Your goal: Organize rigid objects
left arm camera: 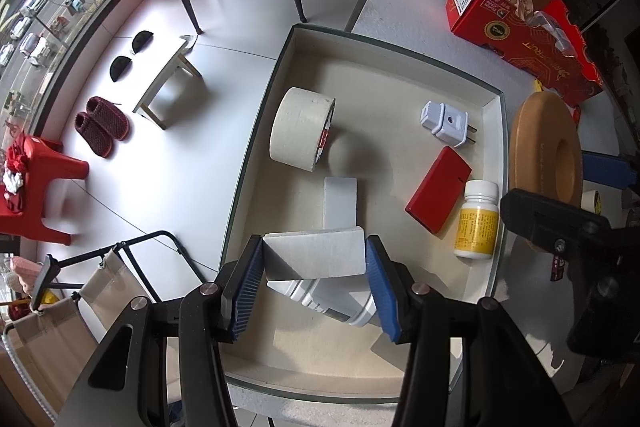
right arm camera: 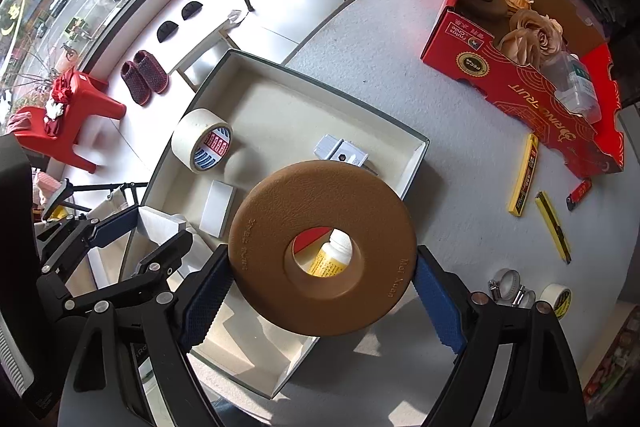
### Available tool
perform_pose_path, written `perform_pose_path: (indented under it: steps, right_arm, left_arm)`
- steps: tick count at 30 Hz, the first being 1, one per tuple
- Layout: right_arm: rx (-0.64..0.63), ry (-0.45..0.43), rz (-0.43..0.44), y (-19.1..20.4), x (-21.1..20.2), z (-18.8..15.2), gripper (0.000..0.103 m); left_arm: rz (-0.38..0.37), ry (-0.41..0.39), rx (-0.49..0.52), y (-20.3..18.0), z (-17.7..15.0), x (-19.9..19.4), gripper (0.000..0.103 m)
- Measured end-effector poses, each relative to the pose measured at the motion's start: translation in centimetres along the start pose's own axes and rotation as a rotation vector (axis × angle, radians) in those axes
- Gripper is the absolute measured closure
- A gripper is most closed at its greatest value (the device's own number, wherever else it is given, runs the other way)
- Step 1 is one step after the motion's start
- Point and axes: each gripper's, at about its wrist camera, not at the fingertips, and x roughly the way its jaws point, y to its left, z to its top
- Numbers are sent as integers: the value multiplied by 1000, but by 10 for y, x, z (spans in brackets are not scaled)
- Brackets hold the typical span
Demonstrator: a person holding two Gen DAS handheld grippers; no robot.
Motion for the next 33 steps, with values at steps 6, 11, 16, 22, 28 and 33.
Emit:
perform_pose_path:
  steps: [6,11,16,22,28,33]
  right_arm:
    - [-3,4,-6,0,5,6,15]
    - [15,8,0,-2,11,10,15]
    - [18,12,-1,-1,18,14,15]
    - [26,18,-5,-4,23,17,15]
    - [27,41,-14,-6,35,20,15]
    - [15,65,-20,-4,46,23,15]
  left_arm:
    - [8,5,15,-4,2,5,49]
    - [17,8,40,-9,5,9,49]
    - [34,9,66,-15,9,15,49]
    - [30,12,68,-18,10,20,49]
    - [29,20,82,-23,11,29,49]
    - [16,19,79,-25,12,33,48]
